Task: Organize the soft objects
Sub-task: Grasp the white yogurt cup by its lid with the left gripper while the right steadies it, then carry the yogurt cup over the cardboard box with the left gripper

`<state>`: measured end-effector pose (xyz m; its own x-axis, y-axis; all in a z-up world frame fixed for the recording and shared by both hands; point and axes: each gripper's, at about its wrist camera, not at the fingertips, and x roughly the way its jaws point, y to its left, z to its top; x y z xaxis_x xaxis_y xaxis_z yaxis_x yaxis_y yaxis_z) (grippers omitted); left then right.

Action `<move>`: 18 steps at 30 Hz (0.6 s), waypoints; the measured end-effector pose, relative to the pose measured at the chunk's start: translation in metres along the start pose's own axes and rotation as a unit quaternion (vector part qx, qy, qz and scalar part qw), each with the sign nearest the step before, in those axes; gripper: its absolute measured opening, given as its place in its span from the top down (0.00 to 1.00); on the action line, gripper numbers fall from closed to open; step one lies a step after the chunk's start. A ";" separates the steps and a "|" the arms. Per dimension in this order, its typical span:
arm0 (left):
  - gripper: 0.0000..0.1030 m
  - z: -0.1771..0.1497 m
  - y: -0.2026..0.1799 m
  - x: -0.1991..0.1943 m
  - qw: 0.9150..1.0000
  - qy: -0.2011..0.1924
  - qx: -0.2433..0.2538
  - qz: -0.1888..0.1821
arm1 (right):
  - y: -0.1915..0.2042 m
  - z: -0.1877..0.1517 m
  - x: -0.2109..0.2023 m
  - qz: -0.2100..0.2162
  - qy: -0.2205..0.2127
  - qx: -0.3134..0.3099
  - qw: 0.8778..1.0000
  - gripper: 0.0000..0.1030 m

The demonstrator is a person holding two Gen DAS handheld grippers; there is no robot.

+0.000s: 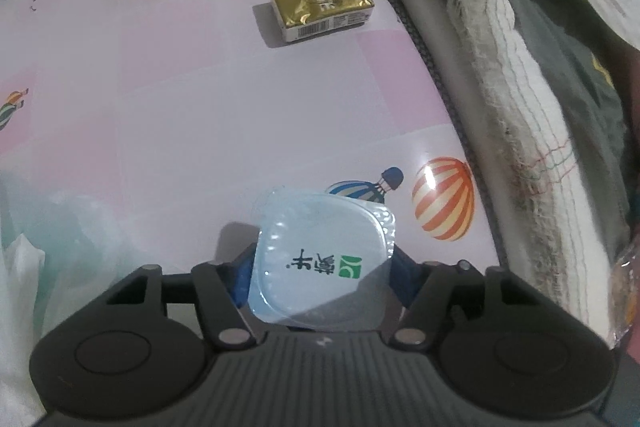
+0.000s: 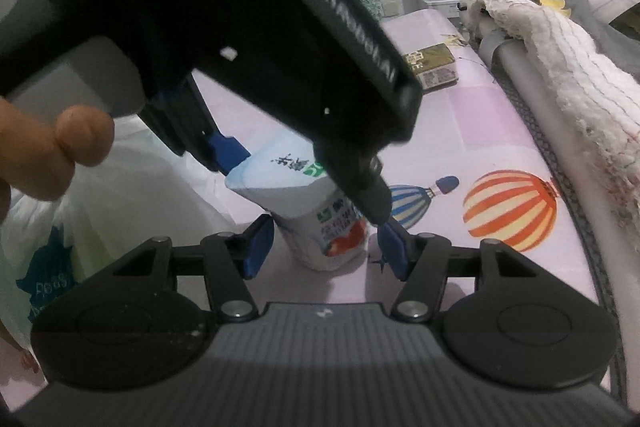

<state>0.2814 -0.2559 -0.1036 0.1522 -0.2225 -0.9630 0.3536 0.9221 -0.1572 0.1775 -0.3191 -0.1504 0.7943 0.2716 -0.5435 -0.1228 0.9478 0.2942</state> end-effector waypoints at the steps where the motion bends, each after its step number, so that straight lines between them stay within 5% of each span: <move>1: 0.37 0.000 0.001 0.000 1.000 -0.001 0.000 -0.001 | -0.001 0.001 0.001 0.001 -0.001 0.001 1.000 0.45; 10: 0.38 -0.003 -0.002 -0.008 1.000 -0.004 0.002 -0.010 | -0.001 0.008 0.004 0.004 -0.004 0.003 1.000 0.44; 18: 0.38 -0.018 -0.010 -0.042 0.999 -0.024 0.012 -0.024 | 0.018 0.007 -0.033 -0.001 -0.023 -0.006 1.000 0.44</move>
<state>0.2552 -0.2500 -0.0656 0.1775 -0.2825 -0.9427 0.3844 0.9017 -0.1978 0.1532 -0.3126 -0.1212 0.8215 0.2623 -0.5063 -0.1290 0.9504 0.2831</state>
